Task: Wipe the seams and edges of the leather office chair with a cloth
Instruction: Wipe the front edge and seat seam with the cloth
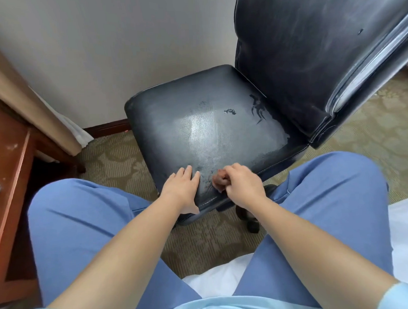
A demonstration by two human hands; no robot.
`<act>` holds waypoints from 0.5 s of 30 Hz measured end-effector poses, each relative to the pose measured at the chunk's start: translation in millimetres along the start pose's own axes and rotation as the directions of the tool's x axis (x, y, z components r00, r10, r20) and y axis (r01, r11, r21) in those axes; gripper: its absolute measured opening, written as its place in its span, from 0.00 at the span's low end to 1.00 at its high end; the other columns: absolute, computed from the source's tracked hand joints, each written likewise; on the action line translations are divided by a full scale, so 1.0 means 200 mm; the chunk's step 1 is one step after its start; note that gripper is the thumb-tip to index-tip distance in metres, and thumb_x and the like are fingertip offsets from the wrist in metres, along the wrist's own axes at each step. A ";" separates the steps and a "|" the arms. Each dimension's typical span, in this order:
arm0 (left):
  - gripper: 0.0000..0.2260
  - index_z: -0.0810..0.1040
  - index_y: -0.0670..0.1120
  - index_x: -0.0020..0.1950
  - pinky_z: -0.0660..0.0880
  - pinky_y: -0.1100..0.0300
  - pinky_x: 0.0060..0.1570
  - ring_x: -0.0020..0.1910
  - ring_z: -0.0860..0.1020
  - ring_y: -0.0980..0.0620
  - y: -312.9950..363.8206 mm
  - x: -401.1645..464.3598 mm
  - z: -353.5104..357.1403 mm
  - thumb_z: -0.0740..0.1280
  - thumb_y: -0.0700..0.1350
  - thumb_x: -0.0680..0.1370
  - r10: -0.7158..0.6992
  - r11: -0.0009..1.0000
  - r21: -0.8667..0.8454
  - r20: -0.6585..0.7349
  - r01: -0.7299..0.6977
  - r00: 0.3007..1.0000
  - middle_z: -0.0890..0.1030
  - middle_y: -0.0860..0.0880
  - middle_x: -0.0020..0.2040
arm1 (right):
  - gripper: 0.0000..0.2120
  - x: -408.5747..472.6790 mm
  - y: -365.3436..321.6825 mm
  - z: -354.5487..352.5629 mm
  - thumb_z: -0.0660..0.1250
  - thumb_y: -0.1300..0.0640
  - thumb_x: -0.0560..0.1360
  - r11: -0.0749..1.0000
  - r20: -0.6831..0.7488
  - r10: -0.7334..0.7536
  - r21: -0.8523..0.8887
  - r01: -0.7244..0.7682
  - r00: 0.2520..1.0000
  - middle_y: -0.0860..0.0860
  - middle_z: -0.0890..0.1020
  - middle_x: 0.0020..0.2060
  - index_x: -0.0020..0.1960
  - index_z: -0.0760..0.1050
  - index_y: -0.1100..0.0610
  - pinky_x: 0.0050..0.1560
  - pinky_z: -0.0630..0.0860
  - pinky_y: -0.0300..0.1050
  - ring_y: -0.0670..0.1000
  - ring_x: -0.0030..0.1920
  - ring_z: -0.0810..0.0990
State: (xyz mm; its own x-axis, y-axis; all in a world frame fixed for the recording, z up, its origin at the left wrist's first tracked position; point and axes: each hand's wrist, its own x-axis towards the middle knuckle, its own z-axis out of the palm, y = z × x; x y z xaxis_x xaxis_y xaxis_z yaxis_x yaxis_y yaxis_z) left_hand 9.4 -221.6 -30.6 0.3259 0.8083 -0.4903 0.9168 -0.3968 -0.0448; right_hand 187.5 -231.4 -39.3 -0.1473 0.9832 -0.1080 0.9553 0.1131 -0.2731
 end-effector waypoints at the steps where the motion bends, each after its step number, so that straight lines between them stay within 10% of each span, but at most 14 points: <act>1: 0.49 0.45 0.44 0.79 0.52 0.49 0.76 0.78 0.48 0.41 0.01 0.00 0.00 0.69 0.62 0.71 -0.011 1.000 0.003 -0.003 0.011 1.000 0.46 0.41 0.79 | 0.14 0.01 0.01 -0.01 0.61 0.59 0.74 0.991 -0.016 0.126 0.041 -0.125 0.992 0.53 0.73 0.56 0.59 0.71 0.55 0.50 0.71 0.49 0.56 0.58 0.71; 15: 0.46 0.43 0.40 0.79 0.56 0.46 0.74 0.76 0.51 0.36 0.11 0.04 -0.02 0.63 0.63 0.75 -0.155 0.984 0.088 0.007 0.154 0.988 0.48 0.38 0.78 | 0.15 0.02 0.03 -0.05 0.61 0.58 0.75 0.792 0.055 0.432 0.455 -0.407 0.900 0.51 0.77 0.56 0.61 0.70 0.52 0.56 0.74 0.51 0.55 0.55 0.76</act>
State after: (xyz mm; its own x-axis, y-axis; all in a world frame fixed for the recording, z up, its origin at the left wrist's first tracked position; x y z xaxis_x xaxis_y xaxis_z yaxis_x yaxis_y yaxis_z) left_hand 34.0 -222.3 -32.8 0.1779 0.8569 -0.4839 0.9321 -0.3045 -0.1964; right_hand 195.4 -224.7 -31.9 0.2661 0.9261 -0.2673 0.6995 -0.3764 -0.6074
